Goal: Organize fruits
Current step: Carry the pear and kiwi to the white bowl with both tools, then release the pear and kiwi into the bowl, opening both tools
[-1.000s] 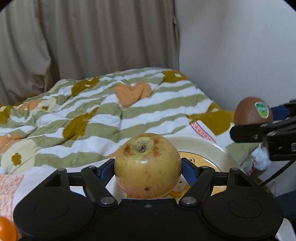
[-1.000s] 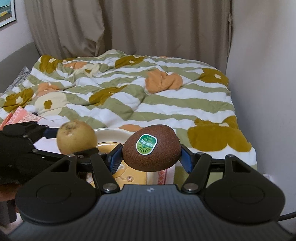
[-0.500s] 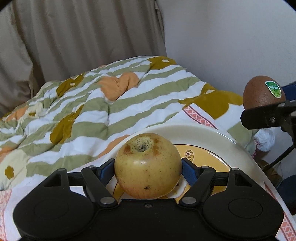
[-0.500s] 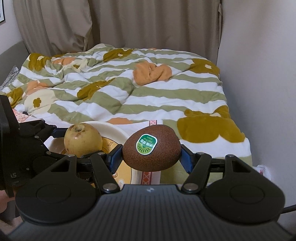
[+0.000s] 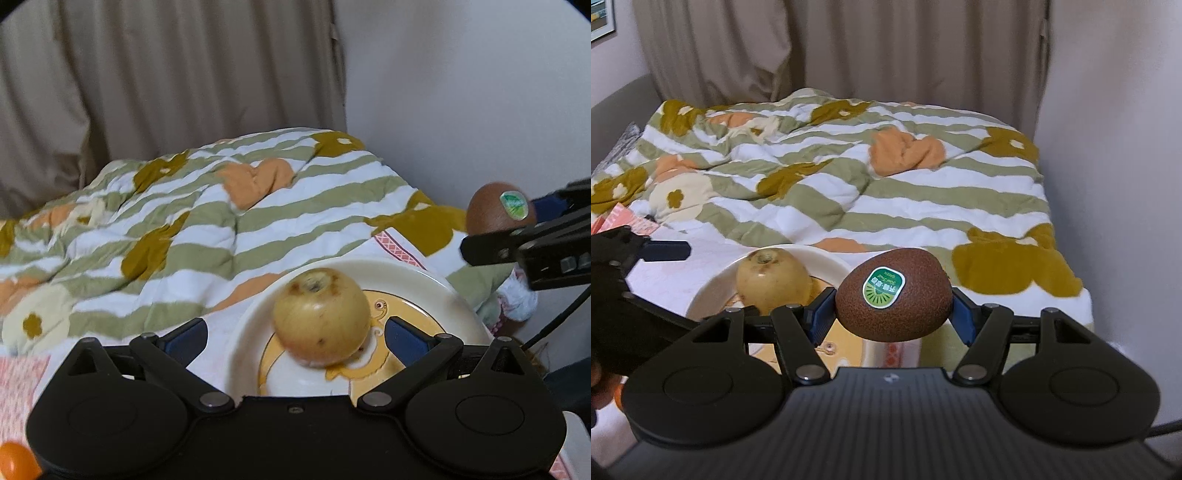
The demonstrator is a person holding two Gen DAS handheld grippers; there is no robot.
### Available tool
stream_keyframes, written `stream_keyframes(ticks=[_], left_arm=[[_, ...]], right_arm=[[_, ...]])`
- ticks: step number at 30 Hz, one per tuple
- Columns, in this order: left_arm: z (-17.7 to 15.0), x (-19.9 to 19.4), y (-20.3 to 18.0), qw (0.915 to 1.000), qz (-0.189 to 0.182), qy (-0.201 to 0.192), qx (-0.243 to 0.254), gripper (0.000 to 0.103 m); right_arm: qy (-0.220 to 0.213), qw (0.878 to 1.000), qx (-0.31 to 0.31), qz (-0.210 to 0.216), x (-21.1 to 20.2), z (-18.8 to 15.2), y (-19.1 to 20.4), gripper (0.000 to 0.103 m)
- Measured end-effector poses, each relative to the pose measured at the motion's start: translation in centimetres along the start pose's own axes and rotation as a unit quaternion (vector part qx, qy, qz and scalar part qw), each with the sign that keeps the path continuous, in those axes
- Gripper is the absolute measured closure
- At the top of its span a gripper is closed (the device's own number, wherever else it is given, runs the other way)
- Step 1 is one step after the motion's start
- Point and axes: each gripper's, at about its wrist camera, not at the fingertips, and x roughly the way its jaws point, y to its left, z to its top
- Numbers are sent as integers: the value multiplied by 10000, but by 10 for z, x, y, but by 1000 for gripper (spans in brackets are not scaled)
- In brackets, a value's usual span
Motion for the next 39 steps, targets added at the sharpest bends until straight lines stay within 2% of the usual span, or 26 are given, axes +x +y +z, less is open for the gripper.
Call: stream_keyframes(ticks=[8,16,21,23,24,25,26,28,33,39], left_arm=[[-10,-43,26,9986,142,-82,-503,0],[-29,-65,41,9963,328,-22,-788,0],[-39,-71,43,9955,421,45,-848,0],[-43,-74,44,9950,460,40,-882,0],[-44,-76,44,9948,472,47,-906,0],[-45,-77,44,9945,479,53,-925,0],[-47,-79,44,9943,489,54,-943,0],[-49,-83,44,9941,500,31,-964,0],[-52,-97,41,9938,525,-68,-977,0],[-53,-121,33,9938,496,-258,-957,0]], right_arm=[[87,9956,-890,272,28,-12,36,23],[186,9853,-1698,95,58,-35,63,23],[214,9824,-1854,85,66,-40,70,23],[206,9818,-1888,11,66,-41,73,20],[128,9806,-1952,-89,65,-42,74,13],[46,9789,-2031,-200,62,-43,78,1],[-35,9772,-2102,-307,59,-44,79,0],[-212,9768,-2096,-381,52,-45,79,0],[-115,9859,-1655,-198,37,-44,69,0],[-150,9935,-1127,-96,-1,-43,58,0]])
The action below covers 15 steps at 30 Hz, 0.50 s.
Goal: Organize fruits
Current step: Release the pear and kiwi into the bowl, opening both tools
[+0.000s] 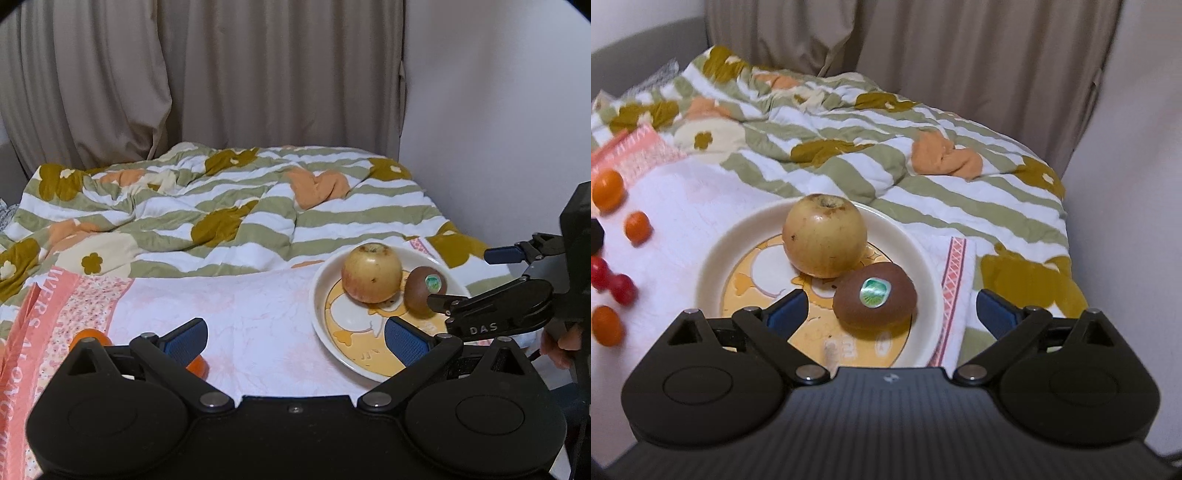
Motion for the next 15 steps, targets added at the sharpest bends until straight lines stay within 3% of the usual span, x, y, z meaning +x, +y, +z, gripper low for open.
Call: stream_keyframes(ticks=[15], left_arm=[[-22,-106,-14,9981,24,-615,-48,0]], right_arm=[[-412,9971,627,-147,-141,-14,10,0]])
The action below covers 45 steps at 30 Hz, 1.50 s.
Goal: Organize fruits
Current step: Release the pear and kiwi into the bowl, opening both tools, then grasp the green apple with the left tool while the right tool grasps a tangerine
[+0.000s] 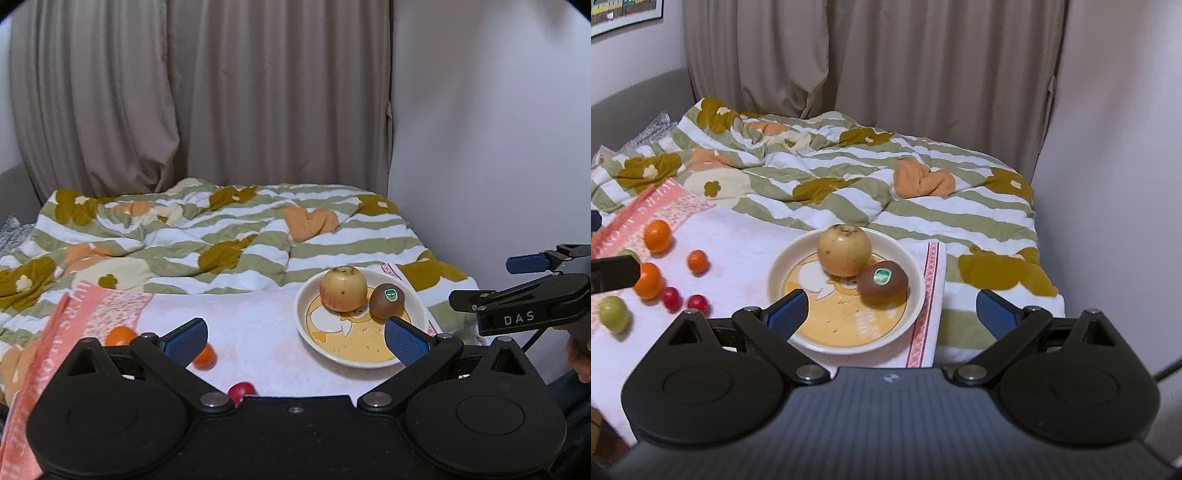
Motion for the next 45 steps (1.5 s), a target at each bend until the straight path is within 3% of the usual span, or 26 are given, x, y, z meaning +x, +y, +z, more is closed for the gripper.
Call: stream_keyframes(ticks=[8,18,28,39,42,45], left_arm=[[-18,-54,22,9990,417,-133,8,0],[-47,-75,97,9970,769,-16,-26,0],[-82,-59,157,9983,432,255,297,0],[-118,-6,187,9959,-113,401,803,0],[-127,13,190,9948,-228,509,858,2],[-134,30,191,9940,-370,623,821,10]], right_arm=[[-92,9998,96,128,-48,-7,29,0],[-95,9995,186,243,-61,-17,87,0],[90,9986,504,104,-37,-37,159,0],[237,9955,906,-168,12,-64,212,0],[301,9950,940,-175,29,-69,219,0],[419,9949,902,-175,46,-73,225,0]])
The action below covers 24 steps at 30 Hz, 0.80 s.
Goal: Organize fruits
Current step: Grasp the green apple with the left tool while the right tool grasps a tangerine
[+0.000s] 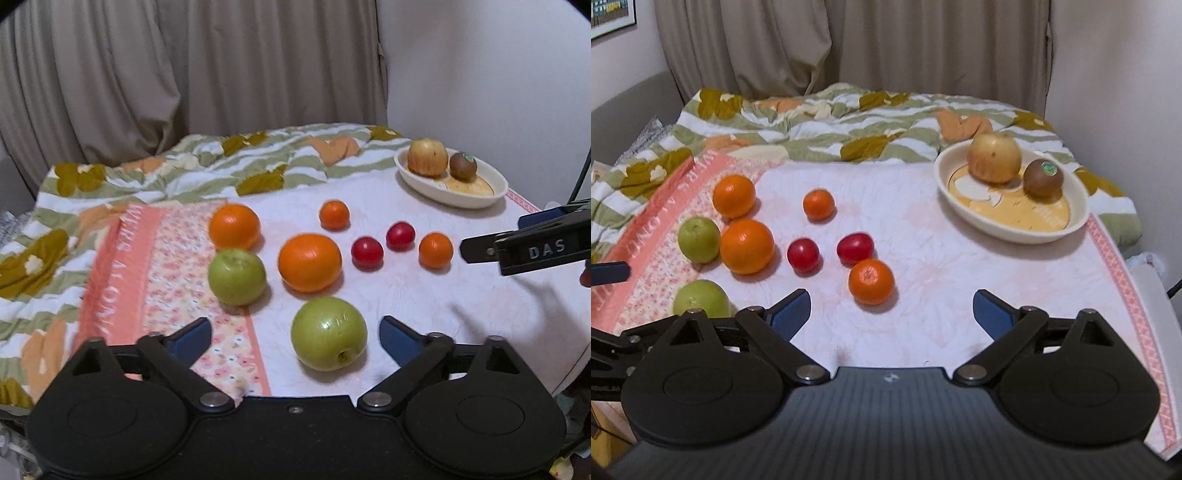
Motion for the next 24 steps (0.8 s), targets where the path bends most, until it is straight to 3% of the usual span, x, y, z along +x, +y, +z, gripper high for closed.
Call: stream_keyframes(ticks=[2,7,12,15,18,20,24], left_arm=[[-2,10,-2,9999,-84,109,23,18],[-2,25,-4,9994,-245,238,-84,20],[0,35,-7,9990,-244,347,-166,30],[0,39,-5,9979,-356,445,-324,42],[0,38,-6,9978,-331,454,-361,43],[-1,36,-7,9979,-306,457,-352,43],[-3,33,-6,9978,-235,482,-391,43]], right_arm=[[62,10000,-25,-7,10,-1,2,0],[172,9997,-137,65,28,-2,7,0],[232,9994,-213,166,39,0,9,0],[275,9989,-305,224,45,0,11,0],[327,9984,-410,231,50,1,11,0],[331,9982,-432,248,53,2,11,2],[390,9976,-488,294,59,3,11,16]])
